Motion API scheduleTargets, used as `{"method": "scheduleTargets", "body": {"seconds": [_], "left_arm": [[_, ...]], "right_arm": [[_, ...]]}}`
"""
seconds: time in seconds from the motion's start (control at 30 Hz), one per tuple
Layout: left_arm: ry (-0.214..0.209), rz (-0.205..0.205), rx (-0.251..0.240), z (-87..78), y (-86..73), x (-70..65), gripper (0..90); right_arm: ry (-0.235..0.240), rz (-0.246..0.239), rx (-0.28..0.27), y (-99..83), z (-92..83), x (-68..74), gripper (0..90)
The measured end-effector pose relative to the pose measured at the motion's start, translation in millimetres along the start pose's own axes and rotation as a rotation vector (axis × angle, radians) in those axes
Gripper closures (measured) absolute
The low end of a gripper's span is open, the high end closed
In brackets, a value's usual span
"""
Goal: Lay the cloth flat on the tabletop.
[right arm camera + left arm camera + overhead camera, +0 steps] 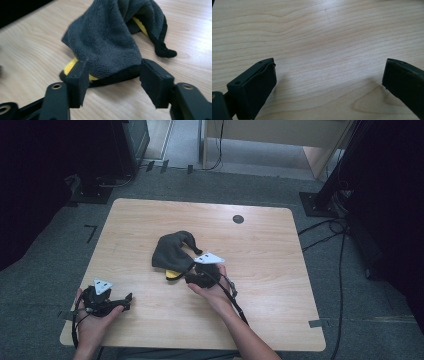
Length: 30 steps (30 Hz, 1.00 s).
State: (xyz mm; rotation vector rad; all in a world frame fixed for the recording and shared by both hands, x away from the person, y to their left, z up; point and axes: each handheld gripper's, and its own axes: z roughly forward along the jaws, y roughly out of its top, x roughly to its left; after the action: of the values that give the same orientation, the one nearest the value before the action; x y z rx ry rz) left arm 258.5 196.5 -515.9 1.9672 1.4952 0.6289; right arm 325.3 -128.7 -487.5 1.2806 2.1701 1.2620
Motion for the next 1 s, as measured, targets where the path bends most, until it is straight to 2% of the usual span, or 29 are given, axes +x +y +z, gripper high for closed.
{"method": "scheduleTargets", "body": {"seconds": [0.07, 0.1, 0.2, 0.27, 0.3, 0.33, 0.37, 0.4, 0.43, 0.47, 0.53, 0.63, 0.67, 0.77, 0.8, 0.83, 0.87, 0.9, 0.93, 0.97, 1.0], "left_arm": [[0.003, 0.001, -0.001, 0.0, 0.1, -0.3, 0.0], [0.003, 0.000, -0.002, -0.2, 0.4, -0.5, 0.0], [-0.021, -0.019, -0.013, -1.0, 1.4, -2.1, 0.0], [-0.025, 0.004, -0.008, -0.6, 2.4, -9.0, 0.0], [-0.025, 0.004, -0.008, -0.6, 2.4, -9.0, 0.0], [-0.040, 0.005, -0.006, -0.9, 2.8, -11.4, 0.0], [-0.051, 0.015, -0.009, -0.8, 4.2, -17.9, 0.0], [-0.055, 0.023, -0.012, -0.8, 5.2, -21.7, 0.0], [-0.055, 0.023, -0.012, -0.8, 5.2, -21.7, 0.0], [-0.063, 0.046, -0.020, -1.7, 7.9, -29.2, 0.0], [-0.072, 0.071, -0.036, -2.6, 11.4, -37.5, 0.0], [-0.082, 0.085, -0.040, -2.5, 14.4, -43.1, 0.0], [-0.096, 0.093, -0.046, -0.8, 17.8, -49.7, 0.0], [-0.106, 0.111, -0.049, 1.9, 21.8, -55.5, 0.0], [-0.116, 0.114, -0.051, 4.8, 26.3, -59.9, 0.0], [-0.116, 0.114, -0.051, 4.8, 26.3, -59.9, 0.0], [-0.122, 0.112, -0.059, 7.6, 32.1, -64.1, 0.0], [-0.122, 0.112, -0.059, 7.6, 32.1, -64.1, 0.0], [-0.122, 0.115, -0.062, 8.5, 35.5, -65.3, 0.0], [-0.122, 0.113, -0.067, 9.5, 39.2, -66.2, 0.0], [-0.127, 0.098, -0.084, 11.6, 47.0, -67.1, 0.0]], "right_arm": [[-0.009, -0.009, 0.003, -0.3, 3.1, 1.8, 42.9], [-0.022, -0.023, 0.023, -0.7, 13.0, 3.9, 44.2], [-0.029, -0.037, 0.043, -1.3, 20.1, 5.7, 49.5], [-0.075, -0.086, 0.078, -3.9, 27.3, 9.2, 63.8], [-0.077, -0.105, 0.086, -5.0, 28.4, 9.6, 68.1], [-0.077, -0.105, 0.086, -5.0, 28.4, 9.6, 68.1], [-0.090, -0.147, 0.098, -6.8, 28.2, 10.4, 81.0], [-0.094, -0.154, 0.099, -7.1, 27.6, 10.3, 86.6], [-0.094, -0.154, 0.099, -7.1, 27.6, 10.3, 86.6], [-0.077, -0.158, 0.098, -6.4, 24.4, 6.8, 90.0], [-0.056, -0.157, 0.083, -5.2, 19.7, 2.6, 90.0], [-0.059, -0.171, 0.068, -4.2, 12.0, -1.5, 90.0], [-0.060, -0.157, 0.051, -3.4, 4.0, -6.2, 90.0], [-0.045, -0.134, 0.023, -1.9, -5.2, -12.0, 89.8], [-0.024, -0.117, 0.007, -0.9, -7.8, -14.1, 80.4], [-0.024, -0.117, 0.007, -0.9, -7.8, -14.1, 80.4], [0.027, -0.086, -0.010, 1.3, -9.2, -15.4, 69.1], [0.038, -0.082, -0.015, 2.2, -8.5, -13.9, 62.1], [0.038, -0.082, -0.015, 2.2, -8.5, -13.9, 62.1], [0.035, -0.085, -0.019, 2.9, -6.8, -11.3, 55.3], [0.056, -0.094, -0.018, 3.9, -1.3, -5.0, 48.5]]}}
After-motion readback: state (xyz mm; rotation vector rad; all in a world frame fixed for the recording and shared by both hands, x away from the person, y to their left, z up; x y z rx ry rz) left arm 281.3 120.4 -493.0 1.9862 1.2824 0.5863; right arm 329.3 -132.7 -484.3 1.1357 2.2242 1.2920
